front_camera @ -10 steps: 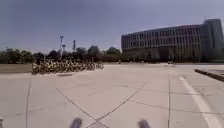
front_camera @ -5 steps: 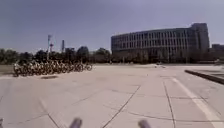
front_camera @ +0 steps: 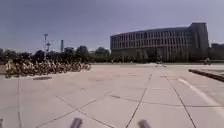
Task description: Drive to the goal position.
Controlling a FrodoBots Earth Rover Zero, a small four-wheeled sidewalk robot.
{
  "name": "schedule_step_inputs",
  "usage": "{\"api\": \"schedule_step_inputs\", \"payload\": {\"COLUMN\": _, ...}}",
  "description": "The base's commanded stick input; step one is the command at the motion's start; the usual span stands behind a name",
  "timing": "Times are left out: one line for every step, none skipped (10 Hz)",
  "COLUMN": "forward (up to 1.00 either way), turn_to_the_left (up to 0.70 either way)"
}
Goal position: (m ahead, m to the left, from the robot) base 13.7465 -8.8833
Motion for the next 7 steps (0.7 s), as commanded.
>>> {"api": "schedule_step_inputs", "payload": {"forward": 1.00, "turn_to_the_left": 0.00}}
{"api": "schedule_step_inputs", "payload": {"forward": 1.00, "turn_to_the_left": 0.00}}
{"api": "schedule_step_inputs", "payload": {"forward": 1.00, "turn_to_the_left": 0.00}}
{"api": "schedule_step_inputs", "payload": {"forward": 1.00, "turn_to_the_left": -0.26}}
{"api": "schedule_step_inputs", "payload": {"forward": 1.00, "turn_to_the_left": -0.40}}
{"api": "schedule_step_inputs", "payload": {"forward": 1.00, "turn_to_the_left": -0.40}}
{"api": "schedule_step_inputs", "payload": {"forward": 1.00, "turn_to_the_left": -0.40}}
